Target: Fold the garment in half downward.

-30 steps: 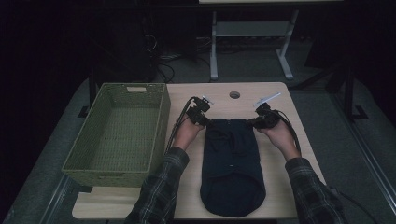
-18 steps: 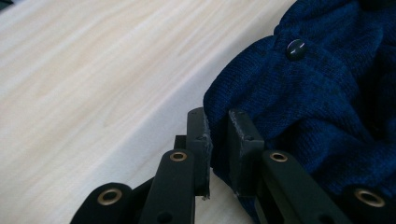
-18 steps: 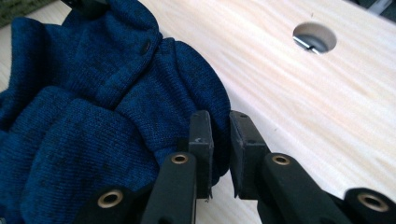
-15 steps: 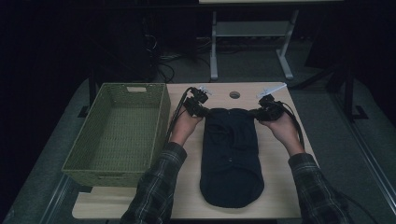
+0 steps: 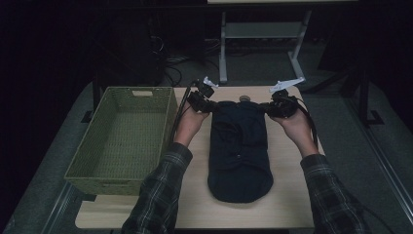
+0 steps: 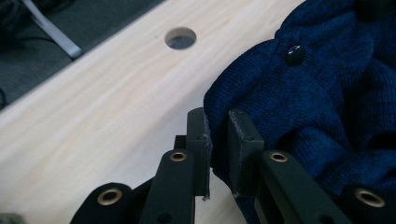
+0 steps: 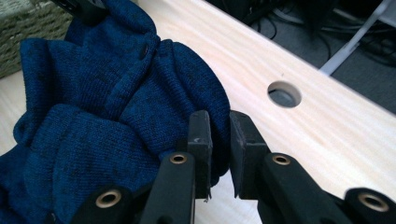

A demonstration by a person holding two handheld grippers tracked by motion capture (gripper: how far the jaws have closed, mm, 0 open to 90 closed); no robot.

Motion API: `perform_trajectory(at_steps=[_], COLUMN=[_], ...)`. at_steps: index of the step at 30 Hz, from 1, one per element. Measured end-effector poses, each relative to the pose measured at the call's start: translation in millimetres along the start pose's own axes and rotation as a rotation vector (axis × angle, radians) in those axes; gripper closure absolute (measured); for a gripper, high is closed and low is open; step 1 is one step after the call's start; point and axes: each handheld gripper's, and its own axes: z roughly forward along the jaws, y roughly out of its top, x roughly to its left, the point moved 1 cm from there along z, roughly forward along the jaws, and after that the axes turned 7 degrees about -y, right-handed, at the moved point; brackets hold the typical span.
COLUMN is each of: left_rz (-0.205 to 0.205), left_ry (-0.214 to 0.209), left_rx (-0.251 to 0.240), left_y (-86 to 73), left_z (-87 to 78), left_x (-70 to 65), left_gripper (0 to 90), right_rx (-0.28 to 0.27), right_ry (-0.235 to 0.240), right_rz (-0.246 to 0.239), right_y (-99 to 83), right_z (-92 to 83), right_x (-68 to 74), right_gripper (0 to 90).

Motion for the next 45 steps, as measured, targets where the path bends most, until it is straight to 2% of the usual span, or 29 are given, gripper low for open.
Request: perform_trajectory(at_steps=[3, 5, 9, 12, 18, 21, 25, 29, 32, 37, 45], left_rz=[0.012, -0.002, 0.006, 0.005, 0.039, 0.035, 0.044, 0.054, 0.07, 0.077, 0.117], left_ry=[0.021, 0.016, -0.01, -0.029, -0.024, -0.02, -0.003, -0.001, -0.009, -0.048, -0.049], left_rx=[-0.013, -0.036, -0.053, -0.083, -0.085, -0.094, -0.111, -0.13, -0.138, -0.159, -0.158], left_y=[6.9, 7.5, -2.2, -11.4, -20.3, -16.7, -3.7, 0.8, -8.2, -26.6, -40.7], left_z=[-6.2, -10.0, -12.2, -15.6, -21.2, -22.7, -29.2, -35.1, -35.0, -35.4, -36.3], left_x=[0.6, 1.0, -4.0, -9.5, -21.1, -18.4, -14.7, -18.2, -25.5, -37.6, -48.7], left_gripper=[80.2, 80.1, 79.9, 79.7, 79.6, 79.6, 79.6, 79.5, 78.9, 78.6, 78.4], right_rx=[-0.016, -0.019, -0.025, -0.049, -0.076, -0.087, -0.098, -0.119, -0.128, -0.142, -0.15], right_ry=[-0.023, -0.03, -0.027, -0.028, -0.043, -0.059, -0.078, -0.096, -0.082, -0.063, -0.066], right_rz=[-0.017, -0.014, -0.03, -0.038, -0.067, -0.08, -0.083, -0.078, -0.071, -0.071, -0.091], right_y=[7.4, 10.5, 6.5, -1.7, -11.8, -8.6, 6.4, 14.6, 6.0, -16.0, -34.2], right_z=[-1.5, -3.4, -6.3, -11.0, -18.2, -20.0, -24.3, -29.5, -31.2, -33.1, -38.5], right_x=[-0.1, 1.5, 7.5, 13.5, 27.5, 28.7, 23.0, 19.4, 23.1, 32.6, 46.9], right_gripper=[79.7, 79.7, 79.5, 79.4, 79.1, 79.2, 79.2, 79.0, 78.6, 78.0, 77.7])
